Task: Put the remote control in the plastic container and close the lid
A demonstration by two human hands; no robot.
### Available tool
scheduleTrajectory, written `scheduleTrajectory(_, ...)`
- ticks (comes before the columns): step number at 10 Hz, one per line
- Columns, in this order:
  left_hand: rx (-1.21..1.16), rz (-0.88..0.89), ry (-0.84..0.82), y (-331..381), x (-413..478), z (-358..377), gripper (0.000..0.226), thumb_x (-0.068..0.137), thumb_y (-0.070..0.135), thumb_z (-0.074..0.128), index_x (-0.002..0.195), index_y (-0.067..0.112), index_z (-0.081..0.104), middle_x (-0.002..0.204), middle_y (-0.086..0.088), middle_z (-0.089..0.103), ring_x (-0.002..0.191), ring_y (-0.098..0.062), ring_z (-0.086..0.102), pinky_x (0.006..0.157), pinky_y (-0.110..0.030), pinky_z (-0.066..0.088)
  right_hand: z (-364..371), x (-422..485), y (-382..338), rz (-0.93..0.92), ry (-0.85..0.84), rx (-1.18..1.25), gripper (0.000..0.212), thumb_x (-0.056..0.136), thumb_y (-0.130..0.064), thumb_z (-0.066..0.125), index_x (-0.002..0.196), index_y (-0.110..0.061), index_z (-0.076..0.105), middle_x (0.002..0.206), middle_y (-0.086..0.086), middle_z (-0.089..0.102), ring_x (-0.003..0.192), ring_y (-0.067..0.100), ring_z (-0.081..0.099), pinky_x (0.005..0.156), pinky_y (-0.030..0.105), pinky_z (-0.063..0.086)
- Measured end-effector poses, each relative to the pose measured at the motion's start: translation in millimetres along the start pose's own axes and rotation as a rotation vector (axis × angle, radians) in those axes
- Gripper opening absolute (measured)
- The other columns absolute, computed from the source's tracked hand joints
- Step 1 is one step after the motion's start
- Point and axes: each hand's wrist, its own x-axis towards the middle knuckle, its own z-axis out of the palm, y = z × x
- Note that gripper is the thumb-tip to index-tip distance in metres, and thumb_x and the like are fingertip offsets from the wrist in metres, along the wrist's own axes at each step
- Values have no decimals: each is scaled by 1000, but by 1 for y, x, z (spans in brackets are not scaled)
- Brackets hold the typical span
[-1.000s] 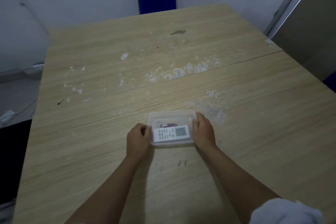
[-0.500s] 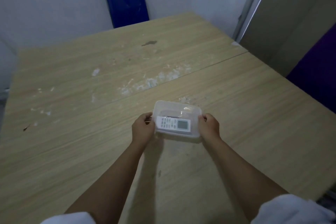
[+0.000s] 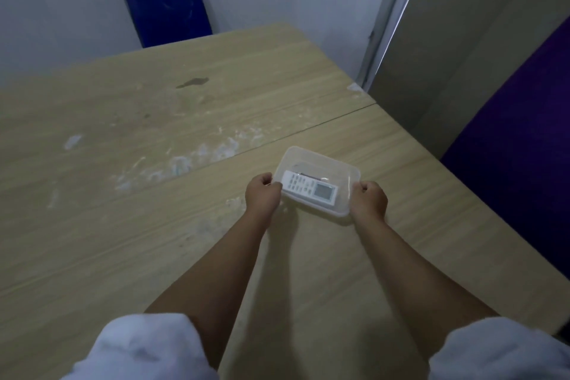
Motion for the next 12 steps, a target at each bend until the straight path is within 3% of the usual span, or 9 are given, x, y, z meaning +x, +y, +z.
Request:
scheduleTrajectory(2, 7, 34, -84, 25, 43, 59, 49, 85, 8, 53, 134, 4, 47, 133, -16, 56, 115, -29, 58, 104, -46, 47, 2, 68, -3, 65, 31, 33, 31, 92, -16, 49, 110, 4, 65, 116, 24, 66, 109, 37, 61, 92, 38, 48)
scheduleTrajectory(4, 25, 35, -112, 41, 79, 106, 47, 86, 13, 55, 132, 6, 49, 131, -16, 57, 110, -31, 61, 88, -36, 51, 18, 114, -6, 168, 90, 68, 35, 92, -16, 50, 114, 9, 59, 117, 29, 65, 110, 40, 62, 96, 45, 50)
scheduleTrajectory(6, 6, 36, -206, 45, 90, 134, 34, 86, 11, 54, 119, 6, 61, 120, -14, 66, 93, -22, 65, 73, -27, 50, 31, 133, -13, 227, 120, 180, 32, 91, -13, 51, 113, 9, 59, 114, 28, 67, 106, 40, 65, 93, 48, 53)
scheduleTrajectory(7, 1, 25, -218, 43, 91, 137, 34, 87, 11, 53, 120, 5, 60, 120, -11, 65, 106, -27, 63, 94, -38, 52, 33, 134, -14, 237, 134, 213, 32, 90, -14, 52, 111, 9, 59, 112, 28, 67, 103, 41, 66, 91, 49, 54)
scheduleTrajectory(8, 9, 13, -239, 43, 89, 135, 37, 88, 11, 51, 124, 5, 55, 123, -14, 64, 105, -23, 62, 100, -43, 50, 32, 132, -14, 266, 110, 226, 35, 89, -17, 53, 112, 8, 60, 112, 27, 68, 104, 42, 65, 92, 50, 53)
scheduleTrajectory(10, -6, 20, -255, 49, 77, 115, 40, 90, 11, 52, 129, 6, 50, 127, -18, 58, 88, -17, 59, 89, -38, 52, 18, 113, -26, 273, 168, 218, 42, 77, -10, 63, 116, 3, 56, 122, 25, 62, 110, 40, 61, 94, 42, 53)
scheduleTrajectory(12, 86, 105, -242, 61, 53, 78, 38, 92, 14, 50, 130, 7, 51, 132, -15, 56, 105, -24, 56, 82, -35, 49, 3, 83, -40, 139, 128, 130, 47, 80, -9, 60, 126, -2, 50, 134, 22, 51, 121, 40, 51, 102, 45, 46)
